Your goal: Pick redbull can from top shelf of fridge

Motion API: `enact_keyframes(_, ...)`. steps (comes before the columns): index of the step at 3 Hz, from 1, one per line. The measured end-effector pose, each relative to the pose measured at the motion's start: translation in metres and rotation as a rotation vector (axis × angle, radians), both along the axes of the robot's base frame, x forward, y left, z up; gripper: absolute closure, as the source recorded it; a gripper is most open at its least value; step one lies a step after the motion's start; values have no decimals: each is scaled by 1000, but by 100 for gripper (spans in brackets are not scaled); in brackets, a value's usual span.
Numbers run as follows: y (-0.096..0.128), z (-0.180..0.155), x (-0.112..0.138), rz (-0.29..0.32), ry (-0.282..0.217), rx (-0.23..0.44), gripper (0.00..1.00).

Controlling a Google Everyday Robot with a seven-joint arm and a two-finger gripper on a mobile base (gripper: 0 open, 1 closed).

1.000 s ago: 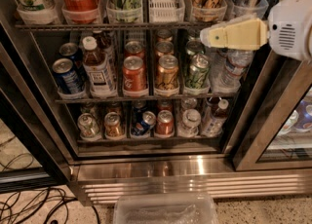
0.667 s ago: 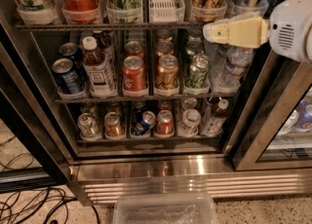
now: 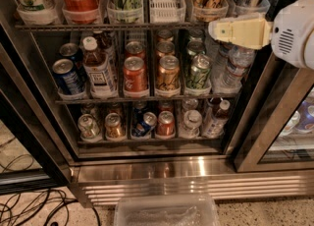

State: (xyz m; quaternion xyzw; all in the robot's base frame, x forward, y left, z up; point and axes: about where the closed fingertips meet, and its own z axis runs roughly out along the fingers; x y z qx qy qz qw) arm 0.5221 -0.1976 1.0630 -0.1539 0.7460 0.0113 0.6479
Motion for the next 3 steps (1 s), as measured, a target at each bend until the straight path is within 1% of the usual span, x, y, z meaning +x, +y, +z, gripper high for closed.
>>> enact_keyframes(1, 0, 0, 0, 0, 0, 0, 0)
enact_keyframes(2, 8, 2, -3, 22, 6, -7, 0)
enact_keyframes(3, 18, 3, 0, 33, -11, -22, 5)
